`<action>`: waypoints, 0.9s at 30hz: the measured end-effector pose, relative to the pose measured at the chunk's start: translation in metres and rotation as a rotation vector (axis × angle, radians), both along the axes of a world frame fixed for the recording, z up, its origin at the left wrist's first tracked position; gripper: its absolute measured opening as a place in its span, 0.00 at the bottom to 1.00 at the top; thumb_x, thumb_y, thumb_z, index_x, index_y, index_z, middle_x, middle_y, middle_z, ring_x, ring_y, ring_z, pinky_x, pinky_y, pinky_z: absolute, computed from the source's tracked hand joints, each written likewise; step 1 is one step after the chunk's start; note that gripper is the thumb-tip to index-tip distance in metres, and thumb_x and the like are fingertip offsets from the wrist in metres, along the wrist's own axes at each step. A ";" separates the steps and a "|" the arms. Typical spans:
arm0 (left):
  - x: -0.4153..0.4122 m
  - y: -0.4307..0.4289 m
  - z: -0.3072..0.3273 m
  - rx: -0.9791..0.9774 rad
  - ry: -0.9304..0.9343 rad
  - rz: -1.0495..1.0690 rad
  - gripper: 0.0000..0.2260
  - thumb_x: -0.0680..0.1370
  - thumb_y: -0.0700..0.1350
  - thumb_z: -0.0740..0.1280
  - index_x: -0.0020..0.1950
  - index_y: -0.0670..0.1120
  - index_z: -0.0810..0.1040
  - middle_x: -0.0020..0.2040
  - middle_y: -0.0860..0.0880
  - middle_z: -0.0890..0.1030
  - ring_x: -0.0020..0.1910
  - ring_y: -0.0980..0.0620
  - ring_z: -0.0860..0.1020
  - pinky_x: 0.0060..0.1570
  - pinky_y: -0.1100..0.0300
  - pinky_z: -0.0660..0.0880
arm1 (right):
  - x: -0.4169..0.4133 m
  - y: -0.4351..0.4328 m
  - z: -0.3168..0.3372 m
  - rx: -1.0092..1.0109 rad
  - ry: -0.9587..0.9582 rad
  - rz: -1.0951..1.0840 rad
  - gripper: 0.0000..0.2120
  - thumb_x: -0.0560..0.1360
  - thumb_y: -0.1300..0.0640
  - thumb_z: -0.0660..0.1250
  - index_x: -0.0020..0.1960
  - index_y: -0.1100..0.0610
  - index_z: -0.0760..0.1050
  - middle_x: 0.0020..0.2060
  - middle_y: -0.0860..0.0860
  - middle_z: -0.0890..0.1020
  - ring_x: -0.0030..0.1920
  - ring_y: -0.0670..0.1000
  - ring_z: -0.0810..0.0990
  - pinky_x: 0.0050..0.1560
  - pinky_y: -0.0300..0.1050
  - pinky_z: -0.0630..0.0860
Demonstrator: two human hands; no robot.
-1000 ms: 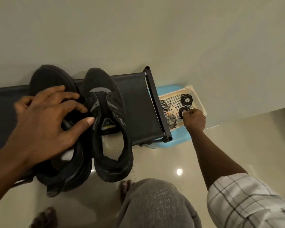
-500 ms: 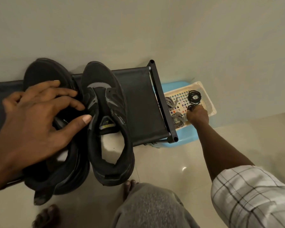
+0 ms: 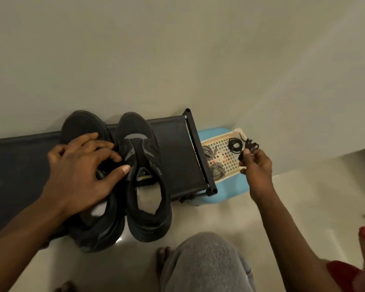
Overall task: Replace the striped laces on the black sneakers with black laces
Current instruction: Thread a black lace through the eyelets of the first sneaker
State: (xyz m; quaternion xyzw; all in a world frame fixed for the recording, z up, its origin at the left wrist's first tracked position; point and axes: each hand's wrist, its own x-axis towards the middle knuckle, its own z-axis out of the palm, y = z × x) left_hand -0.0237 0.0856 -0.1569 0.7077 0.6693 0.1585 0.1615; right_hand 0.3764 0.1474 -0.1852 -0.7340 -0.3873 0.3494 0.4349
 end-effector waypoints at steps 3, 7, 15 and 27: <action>-0.003 -0.001 0.006 -0.020 -0.041 -0.002 0.26 0.72 0.74 0.56 0.56 0.61 0.83 0.69 0.59 0.78 0.78 0.52 0.65 0.68 0.43 0.57 | -0.040 -0.021 0.051 0.015 0.163 0.168 0.08 0.84 0.57 0.64 0.56 0.60 0.78 0.41 0.51 0.83 0.36 0.44 0.79 0.37 0.39 0.76; -0.006 -0.003 0.020 0.019 -0.219 0.026 0.25 0.73 0.71 0.60 0.62 0.60 0.80 0.71 0.55 0.76 0.75 0.50 0.69 0.70 0.37 0.66 | -0.095 -0.035 0.111 -0.013 0.290 0.429 0.10 0.83 0.57 0.65 0.56 0.64 0.79 0.39 0.51 0.83 0.39 0.46 0.81 0.39 0.39 0.77; 0.009 -0.010 0.045 0.049 -0.545 -0.131 0.27 0.76 0.55 0.73 0.75 0.58 0.72 0.61 0.64 0.79 0.60 0.61 0.78 0.58 0.63 0.75 | -0.186 -0.047 0.149 -0.201 0.441 0.685 0.10 0.69 0.51 0.61 0.43 0.58 0.74 0.37 0.54 0.77 0.37 0.50 0.77 0.38 0.45 0.73; -0.007 0.011 0.053 -0.069 -0.893 0.049 0.12 0.84 0.51 0.66 0.49 0.51 0.88 0.35 0.53 0.82 0.36 0.56 0.79 0.42 0.51 0.78 | -0.222 -0.022 0.109 -0.041 0.412 0.230 0.11 0.83 0.57 0.63 0.54 0.65 0.78 0.40 0.59 0.81 0.33 0.51 0.78 0.32 0.39 0.76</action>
